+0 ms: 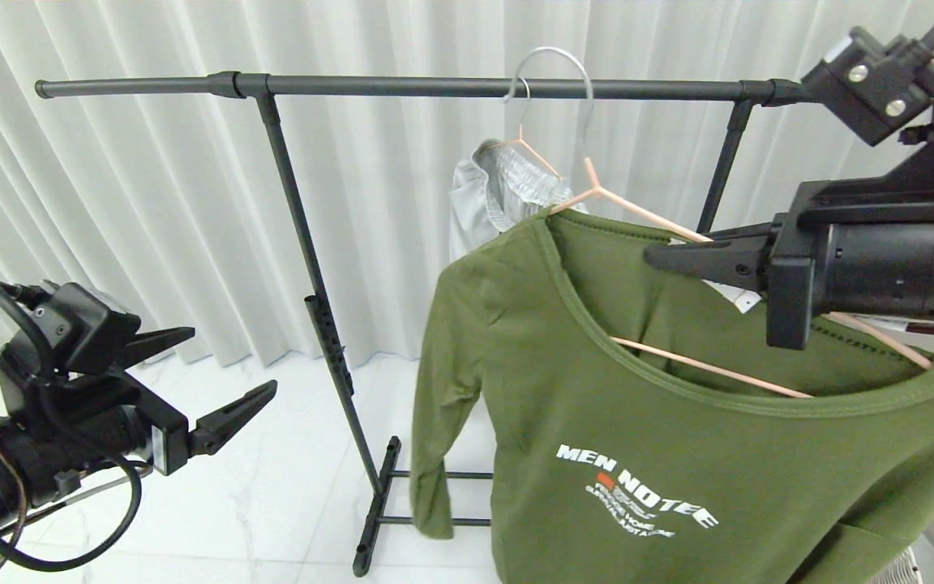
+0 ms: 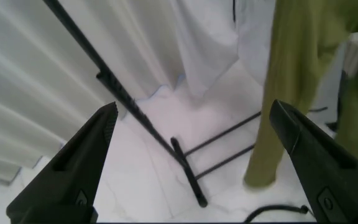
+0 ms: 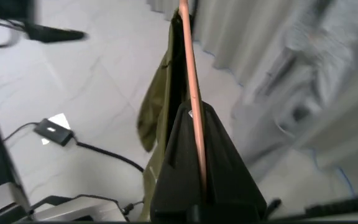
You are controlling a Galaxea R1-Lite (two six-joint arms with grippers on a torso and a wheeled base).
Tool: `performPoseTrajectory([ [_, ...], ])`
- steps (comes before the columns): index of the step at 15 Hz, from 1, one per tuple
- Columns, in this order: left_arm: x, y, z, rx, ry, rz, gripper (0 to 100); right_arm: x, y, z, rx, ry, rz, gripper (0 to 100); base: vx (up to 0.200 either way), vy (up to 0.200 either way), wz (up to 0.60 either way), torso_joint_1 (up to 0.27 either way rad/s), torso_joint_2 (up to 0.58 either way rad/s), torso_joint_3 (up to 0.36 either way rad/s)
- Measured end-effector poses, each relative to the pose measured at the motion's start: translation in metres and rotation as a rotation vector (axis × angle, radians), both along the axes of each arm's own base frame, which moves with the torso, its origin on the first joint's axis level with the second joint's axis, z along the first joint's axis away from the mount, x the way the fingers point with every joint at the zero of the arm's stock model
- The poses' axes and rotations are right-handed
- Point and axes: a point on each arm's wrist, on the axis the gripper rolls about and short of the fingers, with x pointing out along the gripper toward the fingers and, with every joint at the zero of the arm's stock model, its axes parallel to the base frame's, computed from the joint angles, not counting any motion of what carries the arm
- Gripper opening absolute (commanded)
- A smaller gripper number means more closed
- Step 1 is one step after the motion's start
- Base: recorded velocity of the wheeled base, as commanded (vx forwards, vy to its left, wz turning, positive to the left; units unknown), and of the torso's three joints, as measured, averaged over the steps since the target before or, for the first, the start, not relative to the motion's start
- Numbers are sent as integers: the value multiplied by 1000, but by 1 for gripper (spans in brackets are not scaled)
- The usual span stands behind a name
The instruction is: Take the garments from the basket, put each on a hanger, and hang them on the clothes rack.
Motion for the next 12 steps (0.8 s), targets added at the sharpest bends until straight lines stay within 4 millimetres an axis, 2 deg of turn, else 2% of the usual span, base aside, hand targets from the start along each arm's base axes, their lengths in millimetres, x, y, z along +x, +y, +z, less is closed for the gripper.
performPoseTrajectory([
  [3, -12, 4, 2, -11, 19, 31, 100, -8, -32, -10, -33, 30, -115, 0, 0, 0, 0, 0, 0, 0],
  [5, -15, 6, 3, 11, 15, 63, 100, -18, -60, -17, -64, 62, -226, 0, 0, 0, 0, 0, 0, 0],
  [8, -17, 7, 1, 38, 11, 64, 100, -31, -96, -18, -79, 77, -399, 0, 0, 0, 0, 0, 0, 0],
  [12, -19, 7, -3, 78, 14, 83, 100, -35, -124, -14, -59, 52, -576, 0, 0, 0, 0, 0, 0, 0],
])
